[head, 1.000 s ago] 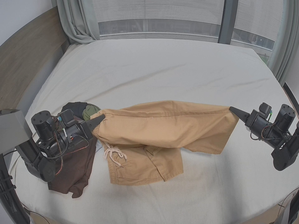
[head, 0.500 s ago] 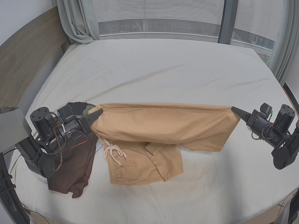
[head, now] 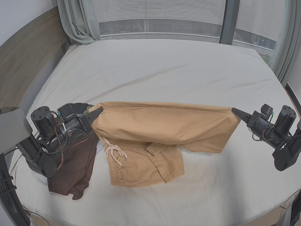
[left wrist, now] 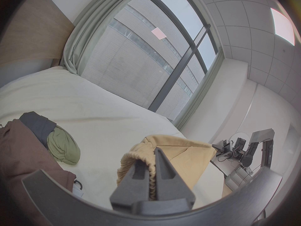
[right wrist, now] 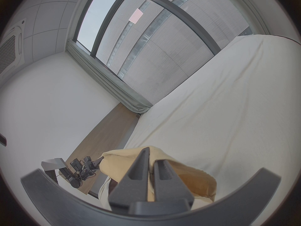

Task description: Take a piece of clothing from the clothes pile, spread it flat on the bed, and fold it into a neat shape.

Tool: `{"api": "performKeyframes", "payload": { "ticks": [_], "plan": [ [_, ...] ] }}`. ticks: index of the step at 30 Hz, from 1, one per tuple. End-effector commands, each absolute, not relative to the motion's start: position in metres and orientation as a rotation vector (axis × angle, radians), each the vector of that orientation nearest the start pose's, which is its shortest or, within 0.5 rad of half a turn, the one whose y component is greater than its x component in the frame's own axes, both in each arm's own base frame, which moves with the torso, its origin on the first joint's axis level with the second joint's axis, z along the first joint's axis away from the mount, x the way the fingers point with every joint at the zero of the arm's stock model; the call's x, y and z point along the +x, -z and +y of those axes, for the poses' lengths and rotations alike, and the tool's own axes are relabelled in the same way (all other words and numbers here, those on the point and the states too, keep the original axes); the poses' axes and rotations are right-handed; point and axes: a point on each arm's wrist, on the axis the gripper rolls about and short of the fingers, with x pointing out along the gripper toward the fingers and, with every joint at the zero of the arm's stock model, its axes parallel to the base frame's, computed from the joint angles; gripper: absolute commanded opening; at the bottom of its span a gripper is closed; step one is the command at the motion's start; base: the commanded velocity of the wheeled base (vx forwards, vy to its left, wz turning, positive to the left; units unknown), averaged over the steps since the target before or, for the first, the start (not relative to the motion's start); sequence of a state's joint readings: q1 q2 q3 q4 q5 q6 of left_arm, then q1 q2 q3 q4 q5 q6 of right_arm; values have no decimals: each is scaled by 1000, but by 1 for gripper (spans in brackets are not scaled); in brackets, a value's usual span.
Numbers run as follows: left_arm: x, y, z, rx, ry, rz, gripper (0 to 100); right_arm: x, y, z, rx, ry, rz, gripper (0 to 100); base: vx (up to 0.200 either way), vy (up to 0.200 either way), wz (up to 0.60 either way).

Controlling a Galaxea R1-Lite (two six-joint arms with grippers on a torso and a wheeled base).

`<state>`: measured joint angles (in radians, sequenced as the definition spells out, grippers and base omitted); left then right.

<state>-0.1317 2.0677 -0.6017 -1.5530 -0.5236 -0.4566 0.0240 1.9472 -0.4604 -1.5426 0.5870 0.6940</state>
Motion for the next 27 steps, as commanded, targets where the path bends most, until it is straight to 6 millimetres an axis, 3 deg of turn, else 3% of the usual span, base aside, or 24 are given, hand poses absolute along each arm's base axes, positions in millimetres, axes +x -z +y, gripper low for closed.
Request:
{"api": "performKeyframes", "payload": {
  "ticks": [1,9,27],
  "plan": [
    [337,-104,-56,-433,655,65,0,308,-114,21,654,-610,155,0,0,0,0],
    [369,-81,-56,-462,538,48,0,344,-97,19,653,-601,149,0,0,0,0],
    [402,-77,-62,-539,546,0,0,398,-71,20,641,-619,106,0,0,0,0]
  ]
}}
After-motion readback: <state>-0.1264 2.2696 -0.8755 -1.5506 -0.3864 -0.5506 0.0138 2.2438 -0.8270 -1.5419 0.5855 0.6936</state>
